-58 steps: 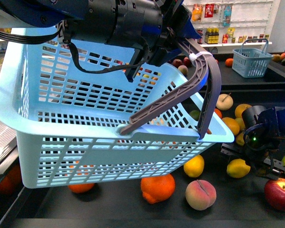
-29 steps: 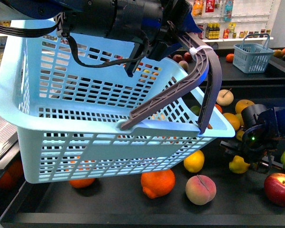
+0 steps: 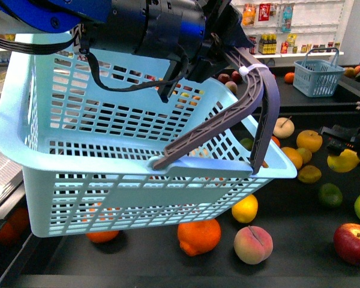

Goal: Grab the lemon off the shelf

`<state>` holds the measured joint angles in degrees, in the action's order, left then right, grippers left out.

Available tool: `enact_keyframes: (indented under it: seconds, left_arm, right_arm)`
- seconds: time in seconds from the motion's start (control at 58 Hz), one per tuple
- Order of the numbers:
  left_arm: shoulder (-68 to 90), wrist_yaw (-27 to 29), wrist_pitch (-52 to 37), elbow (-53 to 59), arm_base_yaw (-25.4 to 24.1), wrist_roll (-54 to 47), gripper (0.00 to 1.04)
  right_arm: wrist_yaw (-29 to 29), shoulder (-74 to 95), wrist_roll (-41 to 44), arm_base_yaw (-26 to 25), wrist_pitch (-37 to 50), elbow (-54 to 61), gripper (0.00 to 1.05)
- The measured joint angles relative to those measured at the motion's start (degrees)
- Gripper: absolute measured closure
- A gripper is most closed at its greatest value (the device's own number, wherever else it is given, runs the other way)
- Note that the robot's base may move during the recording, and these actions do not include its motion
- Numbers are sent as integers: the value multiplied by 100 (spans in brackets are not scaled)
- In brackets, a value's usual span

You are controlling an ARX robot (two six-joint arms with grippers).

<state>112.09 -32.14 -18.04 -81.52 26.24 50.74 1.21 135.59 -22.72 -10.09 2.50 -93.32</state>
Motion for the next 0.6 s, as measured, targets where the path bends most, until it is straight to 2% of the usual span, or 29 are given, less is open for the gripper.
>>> enact_keyframes:
  seconds: [0.138,0.293,0.604]
  left_arm:
    - [0,0,0,0,0,2,95]
    - [0,2,0,0,0,0,95]
    - [0,0,0,0,0,2,95]
  right_arm:
    - [-483,-1034,-44,107,81,708,48]
    - [-962,-2098,-208,457,59,1211,48]
    - [-1309,-2833,-629,1456,-48,1488,48]
